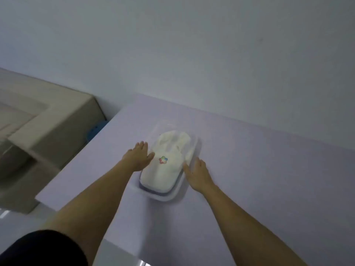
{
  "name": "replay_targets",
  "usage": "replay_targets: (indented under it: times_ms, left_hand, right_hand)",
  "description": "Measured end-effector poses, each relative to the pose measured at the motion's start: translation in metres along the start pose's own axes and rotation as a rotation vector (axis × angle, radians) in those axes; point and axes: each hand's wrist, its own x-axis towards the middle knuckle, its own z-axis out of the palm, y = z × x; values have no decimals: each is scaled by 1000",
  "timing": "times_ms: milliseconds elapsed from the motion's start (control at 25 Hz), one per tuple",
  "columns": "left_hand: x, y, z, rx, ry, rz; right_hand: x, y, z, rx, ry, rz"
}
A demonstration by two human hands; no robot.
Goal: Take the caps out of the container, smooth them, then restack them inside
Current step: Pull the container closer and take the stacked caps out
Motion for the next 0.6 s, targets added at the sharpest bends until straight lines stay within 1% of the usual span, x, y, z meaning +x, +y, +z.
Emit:
replay_targets:
  times_ms: [40,120,160,240,320,400,480,600]
  left_hand:
    - [-1,-13,4,-39,-26,-76]
    - [-4,-37,16,-179,-57,-187]
    - [-7,-48,23,-248,-86,-195]
    - [-8,-52,37,-410,-111,-263]
    - [-8,-49,42,-447,-33,-257]
    - [-10,-41,46,-393,51,-234]
    - [-14,-22,51,-371,104,-193]
    - [-23,27,64,-381,158,-94]
  right_hand:
    - [4,2,13,58,-19,63]
    - [3,7,34,257,-60,205]
    - [0,8,44,343,-80,236]
    - [-4,10,56,335,-100,197]
    - [0,11,57,253,-55,137]
    - [3,15,48,207,-29,103]
    - [3,20,30,197,-21,75]
    - [-3,44,-13,189,85,56]
